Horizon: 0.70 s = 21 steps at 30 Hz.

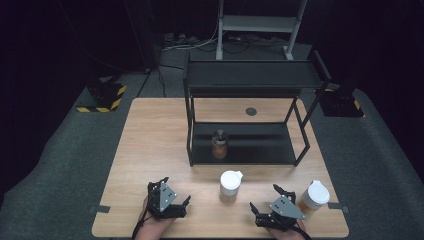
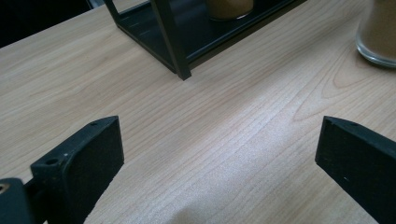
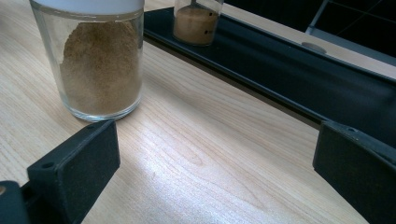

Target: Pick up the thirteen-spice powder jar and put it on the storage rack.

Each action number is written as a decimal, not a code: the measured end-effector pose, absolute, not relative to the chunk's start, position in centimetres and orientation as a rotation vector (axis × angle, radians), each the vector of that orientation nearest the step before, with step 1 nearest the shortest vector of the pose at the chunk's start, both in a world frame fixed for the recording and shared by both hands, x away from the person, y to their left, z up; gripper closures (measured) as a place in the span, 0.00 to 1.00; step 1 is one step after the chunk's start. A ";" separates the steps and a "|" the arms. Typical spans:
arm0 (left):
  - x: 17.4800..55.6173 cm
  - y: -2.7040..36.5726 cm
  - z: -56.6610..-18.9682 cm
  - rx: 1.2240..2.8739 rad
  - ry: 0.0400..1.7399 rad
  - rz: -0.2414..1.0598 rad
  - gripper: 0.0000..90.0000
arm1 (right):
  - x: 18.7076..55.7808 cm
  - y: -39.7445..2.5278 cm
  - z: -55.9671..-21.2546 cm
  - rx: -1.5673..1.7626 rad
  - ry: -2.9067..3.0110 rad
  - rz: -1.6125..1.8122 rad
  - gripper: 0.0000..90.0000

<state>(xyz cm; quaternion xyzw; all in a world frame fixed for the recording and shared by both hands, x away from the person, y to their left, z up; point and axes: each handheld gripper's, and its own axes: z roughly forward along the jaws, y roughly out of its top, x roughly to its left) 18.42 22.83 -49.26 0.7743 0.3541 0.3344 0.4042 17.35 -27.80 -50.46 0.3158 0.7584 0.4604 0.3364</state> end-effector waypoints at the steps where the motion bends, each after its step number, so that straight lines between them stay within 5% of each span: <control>1: 18.5 22.8 -49.2 1.958 0.892 0.843 0.02 | 17.3 -27.8 -50.5 0.822 1.976 1.199 0.00; 21: 18.8 23.1 -49.1 1.974 0.872 0.815 0.02 | 15.8 -26.7 -48.1 0.786 1.970 1.227 0.00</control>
